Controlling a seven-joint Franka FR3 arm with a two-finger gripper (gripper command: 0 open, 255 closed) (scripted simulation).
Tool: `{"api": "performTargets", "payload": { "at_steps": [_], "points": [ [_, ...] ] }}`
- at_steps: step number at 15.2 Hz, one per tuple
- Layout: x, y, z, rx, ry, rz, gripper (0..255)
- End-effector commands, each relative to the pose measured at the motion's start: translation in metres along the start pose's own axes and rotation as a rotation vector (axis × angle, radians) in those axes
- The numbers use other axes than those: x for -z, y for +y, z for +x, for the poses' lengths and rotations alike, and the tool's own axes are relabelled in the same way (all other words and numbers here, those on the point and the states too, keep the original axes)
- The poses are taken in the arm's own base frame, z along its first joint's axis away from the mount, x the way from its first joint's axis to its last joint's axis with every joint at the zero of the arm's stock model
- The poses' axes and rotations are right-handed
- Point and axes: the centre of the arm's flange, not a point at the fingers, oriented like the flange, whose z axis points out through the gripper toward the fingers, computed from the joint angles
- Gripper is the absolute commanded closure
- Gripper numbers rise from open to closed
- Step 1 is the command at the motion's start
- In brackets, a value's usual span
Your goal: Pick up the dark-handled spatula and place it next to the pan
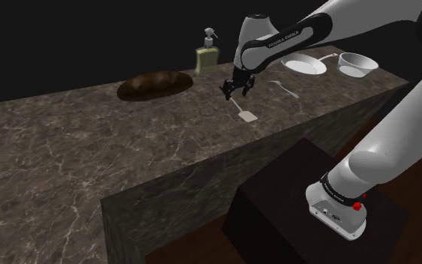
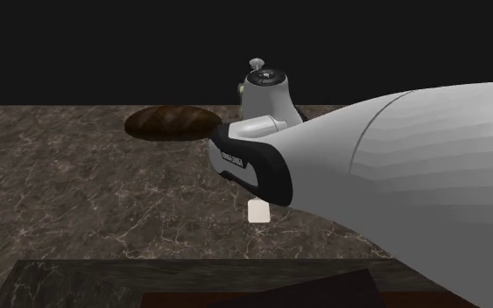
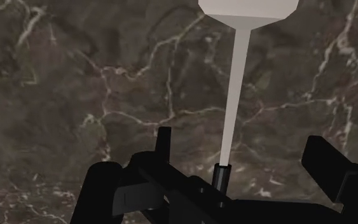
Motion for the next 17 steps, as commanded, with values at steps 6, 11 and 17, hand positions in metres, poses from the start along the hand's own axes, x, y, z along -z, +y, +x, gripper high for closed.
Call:
{"api": "performTargets", "payload": {
  "at_steps": [6, 11, 17],
  "points": [
    [-0.0182, 0.0003, 0.0000, 0.000, 0.000, 0.000, 0],
    [-0.0181, 0.0003, 0.0000, 0.000, 0.000, 0.000, 255],
    [-0.0181, 0.0003, 0.0000, 0.000, 0.000, 0.000, 255]
  ]
}}
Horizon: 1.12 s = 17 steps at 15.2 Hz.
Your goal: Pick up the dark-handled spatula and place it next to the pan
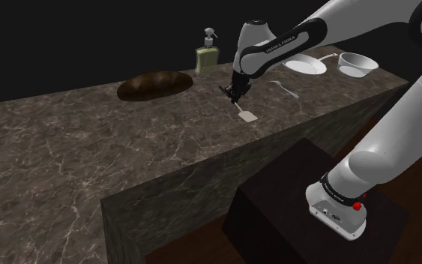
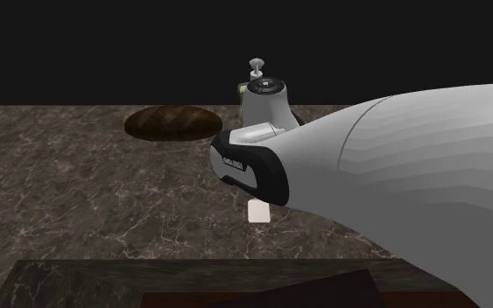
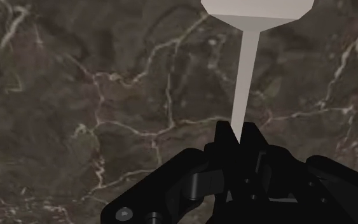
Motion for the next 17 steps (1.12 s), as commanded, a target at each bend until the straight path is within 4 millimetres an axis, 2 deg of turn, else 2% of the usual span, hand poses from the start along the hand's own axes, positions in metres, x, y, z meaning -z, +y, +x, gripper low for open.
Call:
{"api": "performTargets", "payload": {
  "at_steps": [1, 3, 17],
  "points": [
    [0.000, 0.000, 0.000, 0.000, 0.000, 0.000, 255],
    [0.000, 0.000, 0.000, 0.000, 0.000, 0.000, 255],
    [0.074, 0.000, 0.005, 0.000, 0.000, 0.000, 255]
  ]
}}
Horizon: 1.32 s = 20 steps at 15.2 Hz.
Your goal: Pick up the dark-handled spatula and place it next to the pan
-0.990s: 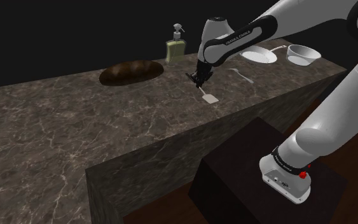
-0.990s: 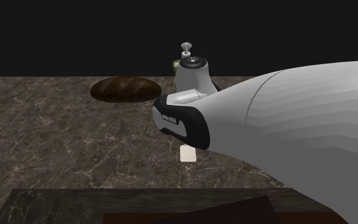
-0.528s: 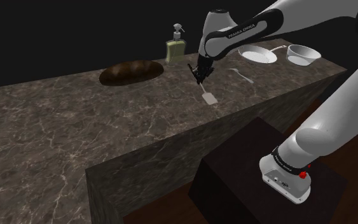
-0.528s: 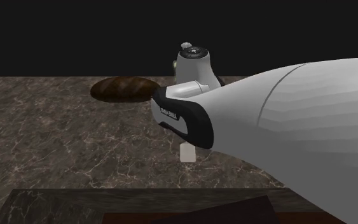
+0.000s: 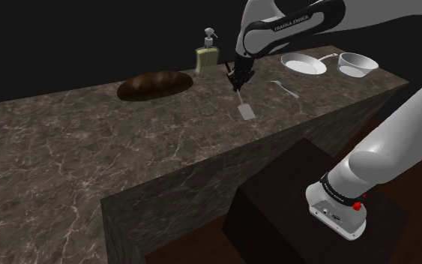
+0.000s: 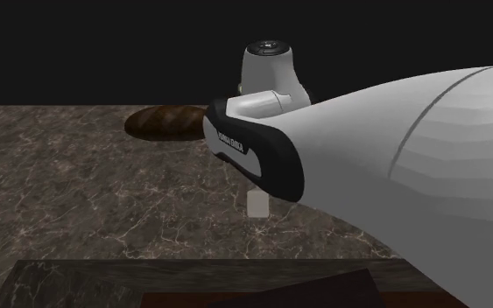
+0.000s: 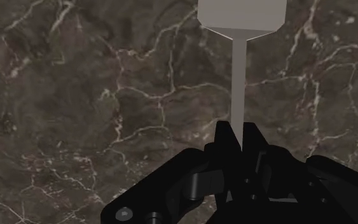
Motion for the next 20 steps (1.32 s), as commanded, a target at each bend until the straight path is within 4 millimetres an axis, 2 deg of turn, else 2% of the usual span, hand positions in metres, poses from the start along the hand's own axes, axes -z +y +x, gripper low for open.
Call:
{"api": "performTargets", "payload": {
  "at_steps": [1, 10, 11, 20],
  "points": [
    [0.011, 0.001, 0.000, 0.000, 0.000, 0.000, 255],
    [0.059, 0.001, 0.003, 0.000, 0.000, 0.000, 255],
    [0.059, 0.001, 0.003, 0.000, 0.000, 0.000, 255],
    [0.057, 0.115, 0.037, 0.000, 0.000, 0.000, 255]
  ]
}}
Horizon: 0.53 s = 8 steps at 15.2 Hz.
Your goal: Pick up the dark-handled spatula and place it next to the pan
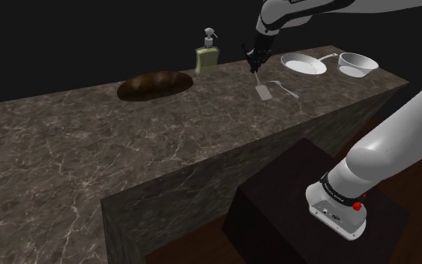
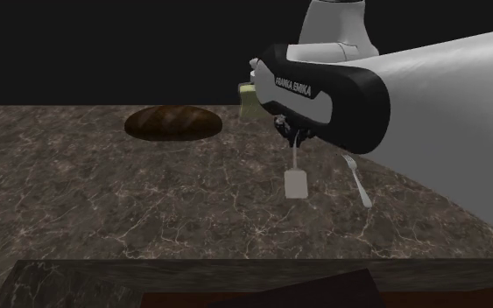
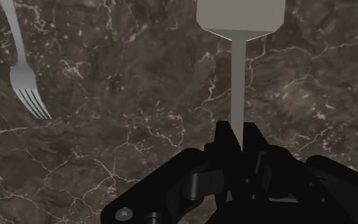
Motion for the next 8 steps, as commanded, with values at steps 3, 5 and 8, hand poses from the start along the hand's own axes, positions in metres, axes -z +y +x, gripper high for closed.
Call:
{"api": "performTargets", "payload": {
  "at_steps": [3, 5, 8],
  "points": [
    [0.000, 0.052, 0.015, 0.001, 0.000, 0.000, 255],
    [-0.001, 0.077, 0.023, 0.001, 0.000, 0.000, 255],
    [-0.001, 0.115, 0.034, 0.001, 0.000, 0.000, 255]
  ]
}}
